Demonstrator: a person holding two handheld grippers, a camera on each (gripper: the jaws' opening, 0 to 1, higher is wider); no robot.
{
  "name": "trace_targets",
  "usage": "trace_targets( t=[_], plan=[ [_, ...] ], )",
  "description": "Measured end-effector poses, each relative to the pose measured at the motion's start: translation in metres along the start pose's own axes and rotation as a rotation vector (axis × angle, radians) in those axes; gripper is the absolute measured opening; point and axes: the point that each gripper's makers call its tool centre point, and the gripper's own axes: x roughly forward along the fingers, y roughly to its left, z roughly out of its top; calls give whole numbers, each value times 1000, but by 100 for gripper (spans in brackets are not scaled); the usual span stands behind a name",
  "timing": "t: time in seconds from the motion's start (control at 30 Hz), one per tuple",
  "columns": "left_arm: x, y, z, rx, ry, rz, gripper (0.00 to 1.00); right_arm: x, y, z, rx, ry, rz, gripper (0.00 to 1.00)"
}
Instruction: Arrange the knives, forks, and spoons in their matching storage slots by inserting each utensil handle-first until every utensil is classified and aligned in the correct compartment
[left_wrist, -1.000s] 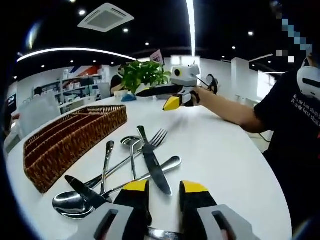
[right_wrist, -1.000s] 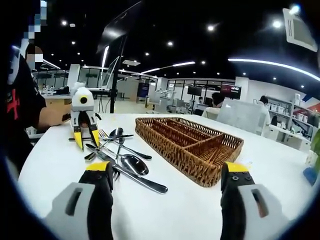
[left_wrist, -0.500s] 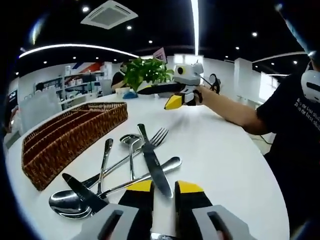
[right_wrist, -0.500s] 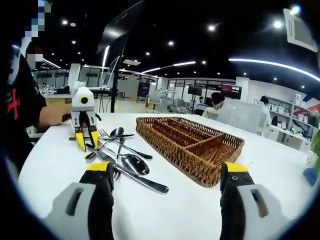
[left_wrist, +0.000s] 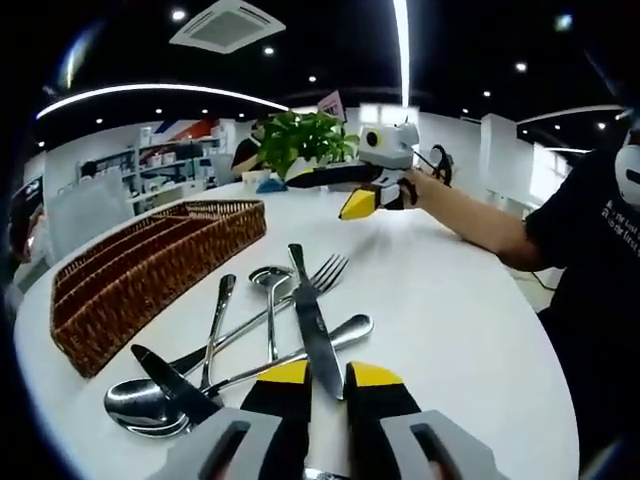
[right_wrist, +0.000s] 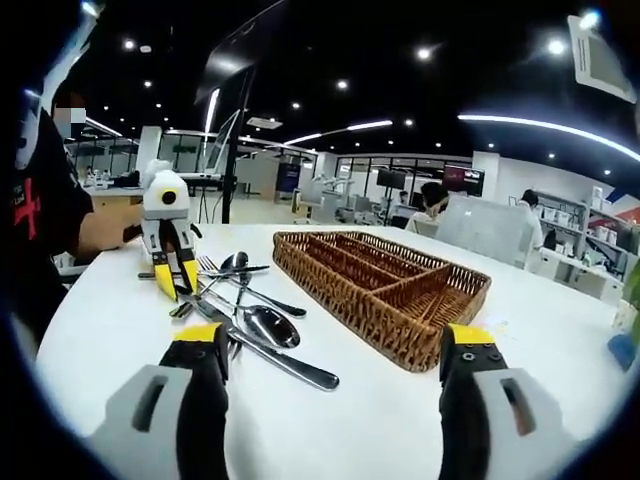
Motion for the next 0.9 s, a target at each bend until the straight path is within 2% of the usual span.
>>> trace_targets(
  t=[0.37, 0.57, 0.67, 0.77, 0.9],
  plan=[
    [-1, 5, 1, 67, 10, 37, 11, 3, 5, -3, -6, 13, 18, 89],
    [-3, 8, 3, 72, 0, 53, 10, 7, 13, -12, -31, 54, 55, 86],
    [-5, 10, 9, 75, -29, 63, 10, 6, 13, -17, -50, 78, 65, 80],
    [-6, 9, 11, 79, -38, 62, 9, 7, 16, -21, -57, 93, 77, 79],
    [-6, 8, 11, 89, -44, 60, 9, 10, 19, -34, -82, 143, 91, 76]
  ],
)
